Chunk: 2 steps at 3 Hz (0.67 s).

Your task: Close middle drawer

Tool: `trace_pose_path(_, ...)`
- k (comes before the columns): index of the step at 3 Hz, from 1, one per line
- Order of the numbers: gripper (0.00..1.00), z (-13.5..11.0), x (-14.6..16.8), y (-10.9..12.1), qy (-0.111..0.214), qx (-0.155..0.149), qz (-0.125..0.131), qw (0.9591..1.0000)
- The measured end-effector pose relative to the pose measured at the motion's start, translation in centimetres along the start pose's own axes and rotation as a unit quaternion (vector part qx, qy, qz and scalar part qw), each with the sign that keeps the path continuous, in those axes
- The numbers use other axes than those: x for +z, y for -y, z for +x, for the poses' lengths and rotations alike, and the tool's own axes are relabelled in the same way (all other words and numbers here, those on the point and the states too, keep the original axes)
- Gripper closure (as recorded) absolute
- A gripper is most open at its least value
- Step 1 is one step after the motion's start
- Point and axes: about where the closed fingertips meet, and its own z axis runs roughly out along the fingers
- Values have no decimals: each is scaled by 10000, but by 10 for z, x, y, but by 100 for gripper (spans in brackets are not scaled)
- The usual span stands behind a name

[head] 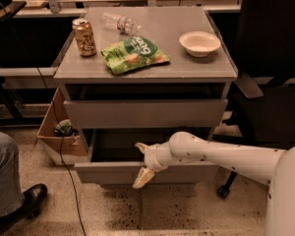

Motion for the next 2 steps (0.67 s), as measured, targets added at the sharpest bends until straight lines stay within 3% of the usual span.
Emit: trace_pose_path(2, 0, 10, -22, -8, -241, 19, 140, 9996)
